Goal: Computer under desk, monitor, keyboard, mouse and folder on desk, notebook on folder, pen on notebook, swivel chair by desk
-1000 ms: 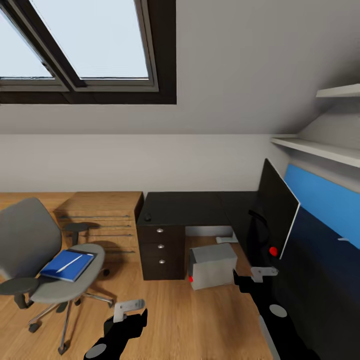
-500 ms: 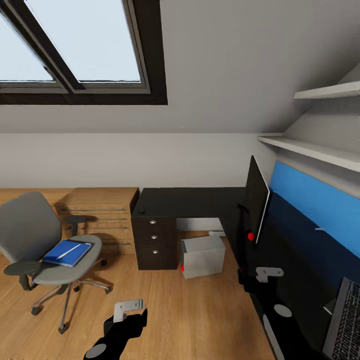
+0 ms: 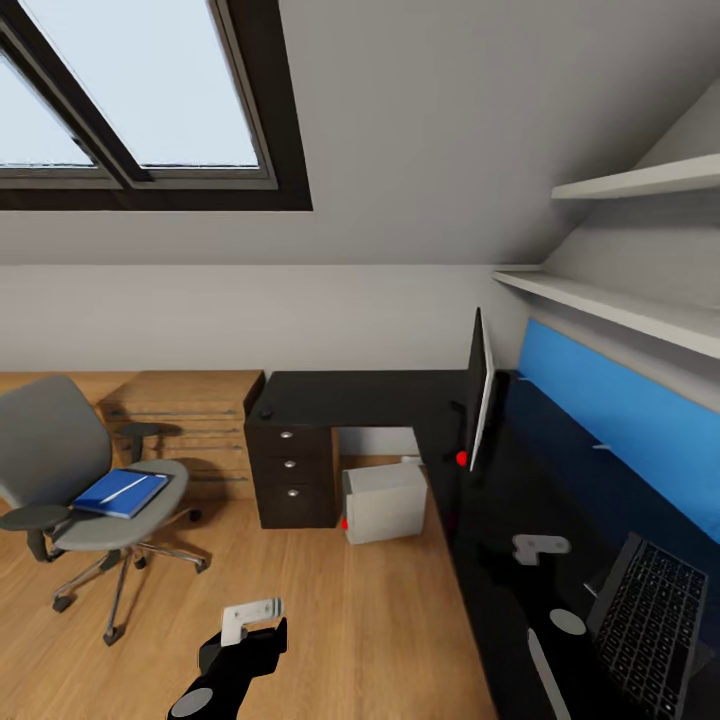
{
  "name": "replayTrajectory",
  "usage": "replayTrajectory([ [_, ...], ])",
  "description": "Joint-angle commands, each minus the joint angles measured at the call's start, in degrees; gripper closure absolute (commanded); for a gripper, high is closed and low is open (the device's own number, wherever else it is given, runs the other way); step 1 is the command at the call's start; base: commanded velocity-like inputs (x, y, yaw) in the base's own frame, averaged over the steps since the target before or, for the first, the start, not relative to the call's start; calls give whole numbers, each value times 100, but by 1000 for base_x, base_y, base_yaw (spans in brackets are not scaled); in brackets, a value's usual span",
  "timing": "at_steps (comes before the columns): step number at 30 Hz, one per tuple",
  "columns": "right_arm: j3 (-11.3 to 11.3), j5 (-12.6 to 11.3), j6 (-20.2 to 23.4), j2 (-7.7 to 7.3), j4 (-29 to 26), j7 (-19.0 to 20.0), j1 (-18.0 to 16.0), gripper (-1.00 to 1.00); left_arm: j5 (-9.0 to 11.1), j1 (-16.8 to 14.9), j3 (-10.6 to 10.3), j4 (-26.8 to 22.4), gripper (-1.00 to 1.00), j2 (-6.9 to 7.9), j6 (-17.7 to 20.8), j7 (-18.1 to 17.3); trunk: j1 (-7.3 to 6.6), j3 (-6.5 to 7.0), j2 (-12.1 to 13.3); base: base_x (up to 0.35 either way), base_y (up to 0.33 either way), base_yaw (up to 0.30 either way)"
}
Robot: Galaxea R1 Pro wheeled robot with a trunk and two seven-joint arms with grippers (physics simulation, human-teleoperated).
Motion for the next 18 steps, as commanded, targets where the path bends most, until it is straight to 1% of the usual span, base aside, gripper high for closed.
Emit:
replayTrajectory([
  [1, 5, 28, 34, -1, -5, -17, -1, -100, 59, 0, -5, -10, -100, -1, 10, 51, 2, -3, -6, -25, -334, 0],
  [12, 18, 28, 35, 12, 2, -17, -1, -100, 49, 0, -9, -2, -100, -1, 10, 56, 2, -3, -6, 1, -345, 0],
  [18, 23, 29, 19, 12, -7, -12, -1, -100, 52, 0, 0, -2, -100, -1, 10, 52, 2, -3, -6, 86, -347, 0],
])
